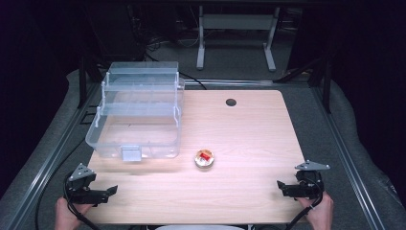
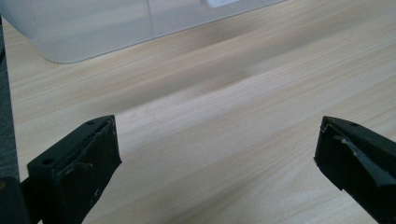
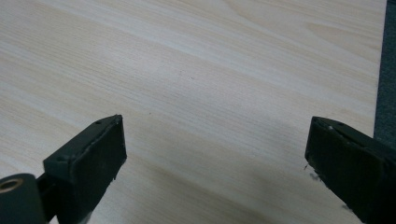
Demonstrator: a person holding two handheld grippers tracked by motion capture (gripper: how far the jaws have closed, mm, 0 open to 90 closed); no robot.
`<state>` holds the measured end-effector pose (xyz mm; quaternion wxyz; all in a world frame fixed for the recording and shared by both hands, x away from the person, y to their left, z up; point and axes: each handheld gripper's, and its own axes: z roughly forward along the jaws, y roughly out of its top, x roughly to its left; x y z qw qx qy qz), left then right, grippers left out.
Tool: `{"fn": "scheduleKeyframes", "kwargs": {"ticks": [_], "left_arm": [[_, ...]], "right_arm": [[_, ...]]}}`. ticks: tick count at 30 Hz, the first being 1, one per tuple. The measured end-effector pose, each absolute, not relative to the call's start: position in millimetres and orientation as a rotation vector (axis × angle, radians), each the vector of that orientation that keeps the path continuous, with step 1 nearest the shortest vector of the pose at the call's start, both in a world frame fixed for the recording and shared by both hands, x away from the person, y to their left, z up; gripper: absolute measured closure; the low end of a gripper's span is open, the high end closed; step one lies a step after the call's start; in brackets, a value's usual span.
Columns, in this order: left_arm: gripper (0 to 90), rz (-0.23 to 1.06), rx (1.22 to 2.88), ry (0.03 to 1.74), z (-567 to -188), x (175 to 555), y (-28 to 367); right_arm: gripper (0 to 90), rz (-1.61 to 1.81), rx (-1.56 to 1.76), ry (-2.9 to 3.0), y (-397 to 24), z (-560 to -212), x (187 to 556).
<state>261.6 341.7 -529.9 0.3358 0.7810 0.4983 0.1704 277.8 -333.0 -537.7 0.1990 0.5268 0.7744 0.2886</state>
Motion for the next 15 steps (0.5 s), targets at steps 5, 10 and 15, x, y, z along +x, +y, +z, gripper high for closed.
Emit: {"fn": "scheduleKeyframes", "kwargs": {"ticks": [5, 10, 15], "left_arm": [[0.2, 0.446, 2.041, 1.306, -529.7, 261.7, 343.0], [0.2, 0.44, 2.046, 1.321, -530.7, 261.4, 344.8], [0.2, 0.441, 2.046, 1.327, -531.0, 261.2, 345.8]], "right_arm": [[5.0, 0.792, 1.481, 2.174, -331.1, -537.6, 278.3], [5.2, 0.786, 1.471, 2.189, -323.9, -534.9, 281.9], [5.2, 0.789, 1.436, 2.226, -312.2, -530.1, 289.8]]}}
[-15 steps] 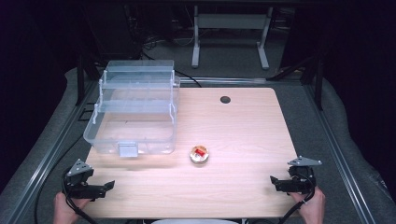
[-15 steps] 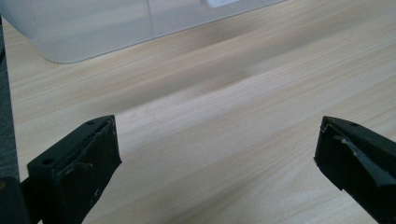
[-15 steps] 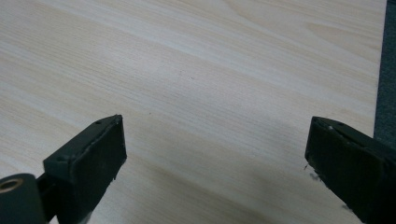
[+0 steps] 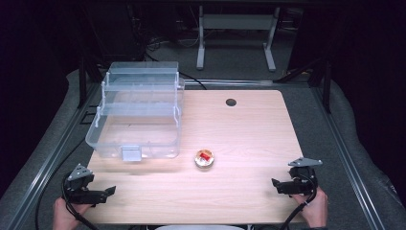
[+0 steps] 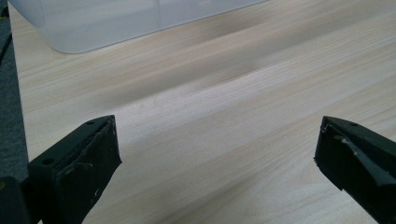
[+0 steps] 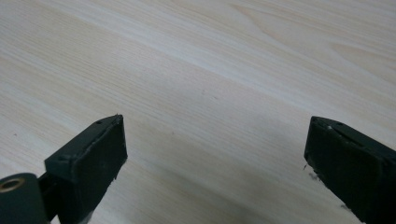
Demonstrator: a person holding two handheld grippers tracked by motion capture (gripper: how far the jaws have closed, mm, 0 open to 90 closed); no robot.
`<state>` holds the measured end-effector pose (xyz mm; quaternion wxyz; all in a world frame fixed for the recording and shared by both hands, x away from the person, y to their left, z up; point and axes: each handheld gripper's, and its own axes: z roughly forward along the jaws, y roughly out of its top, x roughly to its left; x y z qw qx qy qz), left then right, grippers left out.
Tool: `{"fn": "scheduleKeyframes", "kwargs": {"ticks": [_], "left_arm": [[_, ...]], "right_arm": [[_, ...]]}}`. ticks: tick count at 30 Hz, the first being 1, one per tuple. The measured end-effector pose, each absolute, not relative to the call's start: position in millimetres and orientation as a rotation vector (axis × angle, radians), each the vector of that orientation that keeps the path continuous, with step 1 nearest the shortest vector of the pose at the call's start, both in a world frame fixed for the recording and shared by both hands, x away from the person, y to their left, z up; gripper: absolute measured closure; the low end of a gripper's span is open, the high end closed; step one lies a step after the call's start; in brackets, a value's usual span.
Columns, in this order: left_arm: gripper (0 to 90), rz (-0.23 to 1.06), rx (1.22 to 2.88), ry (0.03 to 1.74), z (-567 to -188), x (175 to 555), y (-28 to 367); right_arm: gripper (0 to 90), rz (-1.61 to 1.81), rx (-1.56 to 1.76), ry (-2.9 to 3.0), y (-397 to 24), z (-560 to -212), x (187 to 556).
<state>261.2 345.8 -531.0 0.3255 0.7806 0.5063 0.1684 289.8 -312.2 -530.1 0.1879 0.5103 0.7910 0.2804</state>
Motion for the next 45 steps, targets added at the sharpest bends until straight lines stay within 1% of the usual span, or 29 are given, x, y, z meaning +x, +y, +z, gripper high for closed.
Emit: {"fn": "scheduleKeyframes", "kwargs": {"ticks": [10, 21, 22, 24, 26, 27, 30, 34, 39, 40, 45], "left_arm": [[0.2, 0.424, 2.069, 1.303, -533.1, 262.1, 340.5], [0.2, 0.413, 2.083, 1.317, -534.1, 261.8, 342.2], [0.2, 0.412, 2.076, 1.32, -534.3, 261.8, 342.6], [0.2, 0.414, 2.072, 1.324, -534.4, 261.7, 343.4], [0.2, 0.413, 2.071, 1.324, -534.8, 261.7, 343.2], [0.2, 0.409, 2.071, 1.324, -535.1, 261.6, 343.0], [0.2, 0.408, 2.071, 1.325, -535.7, 262.0, 342.3], [0.2, 0.413, 2.07, 1.32, -534.7, 262.7, 342.7], [0.1, 0.415, 2.068, 1.321, -534.8, 263.4, 342.1], [0.1, 0.413, 2.07, 1.32, -534.9, 263.6, 342.0], [0.0, 0.416, 2.07, 1.321, -535.9, 263.6, 341.6]], "right_arm": [[4.5, 0.818, 1.325, 2.3, -277.8, -517.5, 312.2], [2.8, 0.841, 1.234, 2.388, -240.3, -509.9, 334.4], [2.8, 0.889, 1.218, 2.41, -236.9, -510.4, 337.2], [2.7, 0.855, 1.198, 2.419, -223.7, -507.9, 342.1], [2.5, 0.853, 1.183, 2.429, -219.6, -507.5, 344.4], [2.4, 0.863, 1.159, 2.451, -210.5, -507.4, 349.5], [2.2, 0.885, 1.14, 2.475, -200.9, -507.3, 354.4], [0.0, 0.895, 1.1, 2.515, -175.5, -508.4, 366.1], [0.0, 0.914, 1.053, 2.559, -149.5, -510.9, 375.1], [0.0, 0.914, 1.053, 2.559, -149.5, -510.9, 375.1], [0.0, 0.933, 1.001, 2.631, -118.0, -520.7, 383.8]]}}
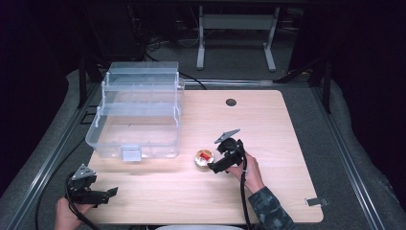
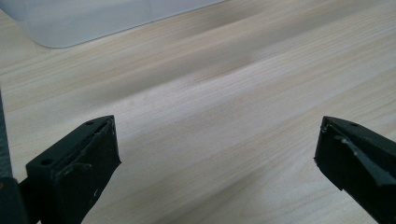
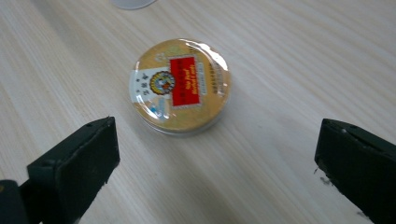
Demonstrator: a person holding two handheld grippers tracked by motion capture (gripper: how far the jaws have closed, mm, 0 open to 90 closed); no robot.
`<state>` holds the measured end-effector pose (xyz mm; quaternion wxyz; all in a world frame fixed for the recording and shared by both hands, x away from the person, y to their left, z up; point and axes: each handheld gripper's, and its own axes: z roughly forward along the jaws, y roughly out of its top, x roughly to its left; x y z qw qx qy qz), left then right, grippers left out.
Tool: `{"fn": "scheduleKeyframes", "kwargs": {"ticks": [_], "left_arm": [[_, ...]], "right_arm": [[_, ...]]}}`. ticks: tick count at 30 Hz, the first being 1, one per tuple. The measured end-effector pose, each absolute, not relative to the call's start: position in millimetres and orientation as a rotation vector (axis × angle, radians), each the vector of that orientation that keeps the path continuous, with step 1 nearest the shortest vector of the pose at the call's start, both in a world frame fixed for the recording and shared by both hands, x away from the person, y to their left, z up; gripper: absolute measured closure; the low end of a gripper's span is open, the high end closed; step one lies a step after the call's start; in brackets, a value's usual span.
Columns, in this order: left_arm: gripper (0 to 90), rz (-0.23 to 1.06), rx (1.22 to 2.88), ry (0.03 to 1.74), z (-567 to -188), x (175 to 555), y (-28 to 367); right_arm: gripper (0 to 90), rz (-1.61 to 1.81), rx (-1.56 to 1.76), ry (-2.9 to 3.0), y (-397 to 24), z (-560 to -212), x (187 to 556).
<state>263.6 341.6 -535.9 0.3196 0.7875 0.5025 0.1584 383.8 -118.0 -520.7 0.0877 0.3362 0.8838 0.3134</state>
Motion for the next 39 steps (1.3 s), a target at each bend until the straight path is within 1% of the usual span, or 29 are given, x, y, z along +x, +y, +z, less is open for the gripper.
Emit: {"fn": "scheduleKeyframes", "kwargs": {"ticks": [9, 12, 14, 17, 19, 20, 24, 39], "left_arm": [[0.0, 0.41, 2.071, 1.333, -538.9, 261.5, 345.6], [0.0, 0.407, 2.069, 1.333, -539.7, 261.3, 345.5], [0.0, 0.408, 2.073, 1.336, -539.7, 261.2, 345.9], [0.0, 0.412, 2.064, 1.343, -539.7, 260.3, 348.3], [0.0, 0.411, 2.069, 1.344, -539.8, 260.3, 348.8], [0.0, 0.413, 2.069, 1.343, -539.8, 260.2, 349.1], [0.0, 0.414, 2.066, 1.342, -540.2, 259.7, 349.4], [0.0, 0.41, 2.075, 1.334, -539.6, 259.0, 348.4]], "right_arm": [[2.3, 0.868, 0.957, 2.654, -86.2, -534.0, 392.9], [8.4, 0.869, 0.952, 2.658, -77.4, -539.2, 398.3], [9.1, 0.862, 0.955, 2.656, -75.9, -540.0, 399.3], [14.0, 0.853, 0.959, 2.658, -72.3, -543.1, 400.9], [14.5, 0.857, 0.958, 2.655, -72.2, -544.1, 401.2], [17.5, 0.836, 0.959, 2.655, -71.5, -546.0, 401.4], [19.1, 0.818, 0.96, 2.669, -71.7, -546.2, 401.2], [20.1, 0.84, 0.956, 2.661, -72.1, -548.5, 402.0]]}}
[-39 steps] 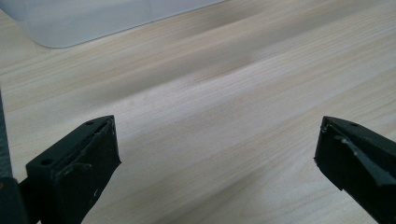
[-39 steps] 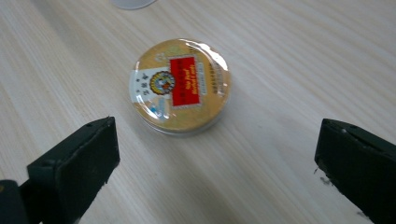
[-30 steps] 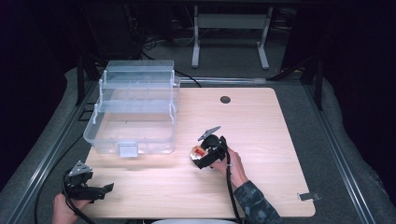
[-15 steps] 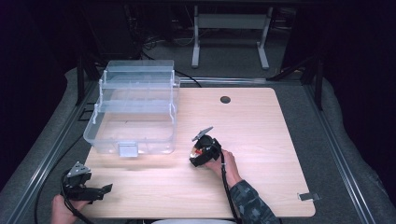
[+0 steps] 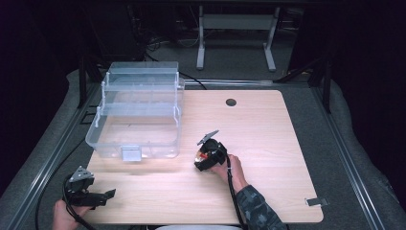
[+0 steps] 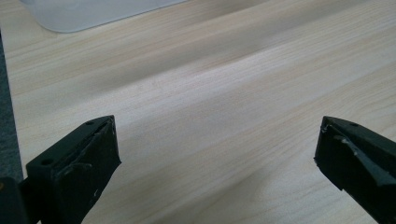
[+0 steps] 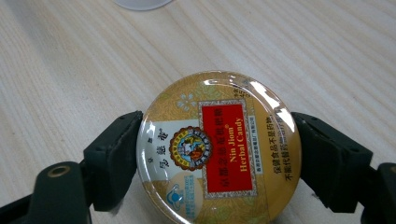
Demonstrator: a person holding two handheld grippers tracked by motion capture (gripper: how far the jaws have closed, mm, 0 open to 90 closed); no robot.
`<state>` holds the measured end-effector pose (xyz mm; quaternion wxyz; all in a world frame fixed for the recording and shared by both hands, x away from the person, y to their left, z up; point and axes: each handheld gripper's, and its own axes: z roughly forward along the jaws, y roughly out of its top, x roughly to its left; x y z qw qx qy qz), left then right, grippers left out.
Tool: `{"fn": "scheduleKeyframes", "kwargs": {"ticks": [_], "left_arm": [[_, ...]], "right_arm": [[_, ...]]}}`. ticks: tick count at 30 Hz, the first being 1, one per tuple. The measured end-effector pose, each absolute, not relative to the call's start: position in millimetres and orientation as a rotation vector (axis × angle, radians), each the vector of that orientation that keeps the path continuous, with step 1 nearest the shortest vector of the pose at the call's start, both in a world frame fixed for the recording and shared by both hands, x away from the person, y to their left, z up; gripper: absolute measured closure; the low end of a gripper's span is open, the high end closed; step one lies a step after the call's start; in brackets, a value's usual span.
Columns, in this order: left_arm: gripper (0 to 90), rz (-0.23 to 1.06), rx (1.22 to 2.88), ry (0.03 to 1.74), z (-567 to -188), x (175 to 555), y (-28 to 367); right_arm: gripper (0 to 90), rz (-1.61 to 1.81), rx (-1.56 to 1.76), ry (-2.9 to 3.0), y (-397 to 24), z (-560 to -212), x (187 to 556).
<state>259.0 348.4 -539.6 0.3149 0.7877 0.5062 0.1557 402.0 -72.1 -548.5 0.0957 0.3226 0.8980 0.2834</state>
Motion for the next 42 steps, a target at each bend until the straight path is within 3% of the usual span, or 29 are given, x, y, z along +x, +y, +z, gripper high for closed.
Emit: {"fn": "scheduleKeyframes", "kwargs": {"ticks": [20, 42], "left_arm": [[0.1, 0.427, 2.075, 1.334, -534.9, 258.7, 348.2], [0.2, 0.434, 2.08, 1.337, -532.6, 258.9, 347.6]], "right_arm": [[20.2, 0.856, 0.971, 2.607, -97.1, -520.4, 389.7], [20.2, 0.854, 1.091, 2.477, -161.1, -495.2, 373.8]]}}
